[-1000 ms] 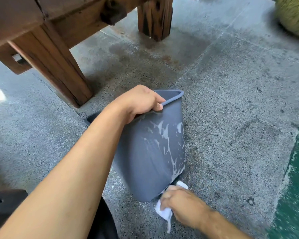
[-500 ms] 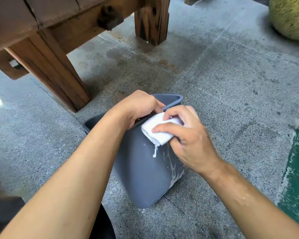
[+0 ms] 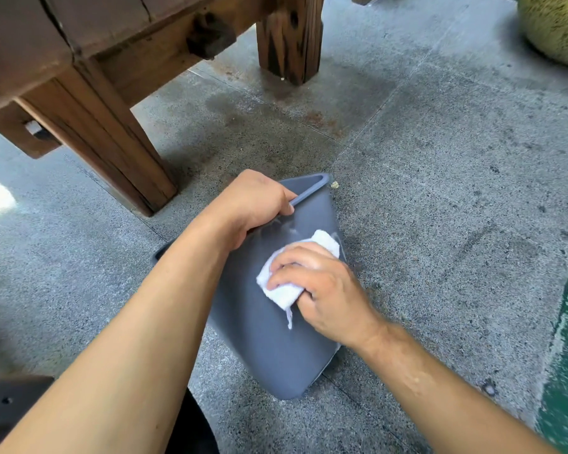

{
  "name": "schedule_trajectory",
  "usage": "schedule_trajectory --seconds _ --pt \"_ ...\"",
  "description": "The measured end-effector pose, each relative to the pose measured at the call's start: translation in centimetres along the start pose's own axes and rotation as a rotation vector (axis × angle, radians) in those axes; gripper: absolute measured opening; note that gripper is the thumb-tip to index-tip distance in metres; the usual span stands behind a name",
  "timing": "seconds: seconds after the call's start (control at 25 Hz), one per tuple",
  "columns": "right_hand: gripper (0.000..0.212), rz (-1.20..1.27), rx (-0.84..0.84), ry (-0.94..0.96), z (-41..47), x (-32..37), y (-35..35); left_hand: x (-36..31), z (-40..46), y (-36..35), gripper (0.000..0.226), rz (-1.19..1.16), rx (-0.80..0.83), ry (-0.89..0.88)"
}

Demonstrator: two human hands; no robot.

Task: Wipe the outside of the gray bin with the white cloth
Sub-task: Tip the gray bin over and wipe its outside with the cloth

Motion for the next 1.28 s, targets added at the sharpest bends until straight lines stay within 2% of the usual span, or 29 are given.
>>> schedule_trajectory --seconds 0.16,0.24,0.32,0.4,0.48,0.52,0.6,0.68,0.8,0.92,1.0,1.16,1.28 --pt "0.036 -0.024 0.19 -0.097 -6.1 -2.5 -2.7 0.9 0.8 1.9 0.042 0.026 -0.044 0.008" --pt "0.037 -0.125 0.434 -0.181 -11.0 -4.1 -4.7 1.1 0.7 2.0 0.034 0.022 -0.002 0.013" --pt "0.031 -0.179 0.631 -0.383 -16.2 -5.8 -6.0 1.0 0.3 1.4 0.028 0.027 0.052 0.006" --pt "0.023 -0.19 0.652 -0.596 -19.0 -6.7 -5.2 0.6 0.2 0.7 0.027 0.042 0.062 -0.016" --pt "0.021 -0.236 0.576 -0.659 -17.7 -6.9 -3.3 0.3 0.4 0.6 0.025 0.027 0.009 -0.012" --pt "0.023 -0.231 0.483 -0.687 -16.1 -6.9 -2.0 0.2 0.5 0.8 0.024 0.014 -0.019 0.001" --pt "0.028 -0.127 0.127 -0.736 -11.8 -6.1 1.1 -0.1 0.4 0.8 0.021 0.002 -0.033 0.02" --pt "0.031 -0.081 -0.206 -0.604 -6.9 -4.2 4.0 -0.2 0.2 0.5 0.019 0.013 -0.002 0.022" --pt "0.03 -0.097 -0.448 -0.417 -1.5 -3.0 6.1 -0.3 -0.5 -0.2 0.02 0.038 0.063 0.004" --pt "0.024 -0.081 -0.482 -0.375 1.3 -3.2 5.5 -0.7 -0.7 -0.5 0.017 0.056 0.053 -0.075" --pt "0.022 -0.092 -0.475 -0.342 1.7 -2.6 4.1 -0.9 -0.8 -0.5 0.028 0.05 0.05 -0.1" --pt "0.028 -0.089 -0.565 -0.381 1.0 -0.9 2.3 -0.4 -1.0 -0.6 0.045 0.016 0.069 -0.013" --pt "0.034 -0.069 -0.547 -0.313 1.2 0.5 1.1 0.3 -0.8 -0.5 0.05 -0.105 0.076 0.042"
Point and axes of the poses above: each hand's wrist, its own z-axis towards the middle knuckle, its own y-axis out of the back of the hand, x = y × z, the point moved 6 cm from there along z, towards the middle knuckle, and after that the axes turned 4 degrees about z, right-handed, at the moved point
